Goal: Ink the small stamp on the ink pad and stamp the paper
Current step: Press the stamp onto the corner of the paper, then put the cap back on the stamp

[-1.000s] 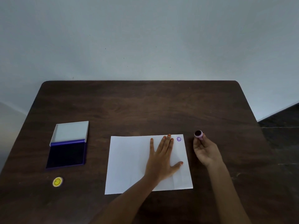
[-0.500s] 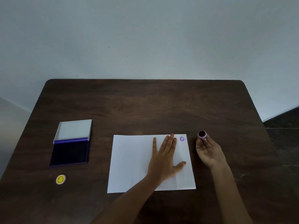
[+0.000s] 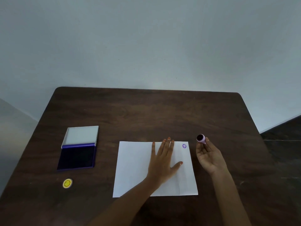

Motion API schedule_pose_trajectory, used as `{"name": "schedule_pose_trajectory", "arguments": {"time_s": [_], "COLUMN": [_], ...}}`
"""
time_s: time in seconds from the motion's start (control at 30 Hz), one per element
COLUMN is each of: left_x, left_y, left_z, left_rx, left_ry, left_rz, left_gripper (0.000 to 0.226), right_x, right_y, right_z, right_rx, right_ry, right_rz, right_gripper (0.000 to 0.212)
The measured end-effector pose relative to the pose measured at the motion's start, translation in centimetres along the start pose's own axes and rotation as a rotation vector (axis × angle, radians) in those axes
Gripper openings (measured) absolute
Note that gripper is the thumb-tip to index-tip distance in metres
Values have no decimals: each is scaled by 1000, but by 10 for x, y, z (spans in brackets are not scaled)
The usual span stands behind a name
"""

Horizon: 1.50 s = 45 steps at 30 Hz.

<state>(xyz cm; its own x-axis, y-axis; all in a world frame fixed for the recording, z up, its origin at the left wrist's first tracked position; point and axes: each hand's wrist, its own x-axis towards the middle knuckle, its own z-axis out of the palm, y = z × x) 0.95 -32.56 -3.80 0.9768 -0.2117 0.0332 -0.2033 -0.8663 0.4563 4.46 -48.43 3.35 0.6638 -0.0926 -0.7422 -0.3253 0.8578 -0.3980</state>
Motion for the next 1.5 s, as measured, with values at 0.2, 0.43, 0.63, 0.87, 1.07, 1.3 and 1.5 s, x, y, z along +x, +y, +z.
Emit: {"name": "schedule_pose_trajectory", "arguments": {"time_s": [0.2, 0.43, 0.63, 0.87, 1.07, 1.3, 1.5], "left_x": [-11, -58, -115, -175, -200, -196, -184], "left_y": [-48, -120, -177, -221, -237, -236, -231], "left_z": [-47, -100, -134, -152, -150, -140, -145], "left_rx": [30, 96, 67, -68, -108, -102, -344], "left_ry": [160, 212, 265, 296, 154, -1, 73], "left_rz": [-64, -159, -280, -352, -337, -266, -479], "left_gripper": [59, 56, 56, 47, 45, 42, 23], "right_x": [-22, -44, -60, -66, -73, -76, -75], "right_y": [36, 121, 199, 271, 308, 324, 324], "right_z": [32, 71, 93, 96, 90, 89, 93], "right_rx": [-77, -237, -409, -610, -744, -783, -753], "right_ry": [-128, -256, -308, -308, -274, -258, -255], "right_rz": [40, 186, 271, 252, 252, 215, 221], "right_gripper": [12, 22, 20, 17, 21, 23, 26]}}
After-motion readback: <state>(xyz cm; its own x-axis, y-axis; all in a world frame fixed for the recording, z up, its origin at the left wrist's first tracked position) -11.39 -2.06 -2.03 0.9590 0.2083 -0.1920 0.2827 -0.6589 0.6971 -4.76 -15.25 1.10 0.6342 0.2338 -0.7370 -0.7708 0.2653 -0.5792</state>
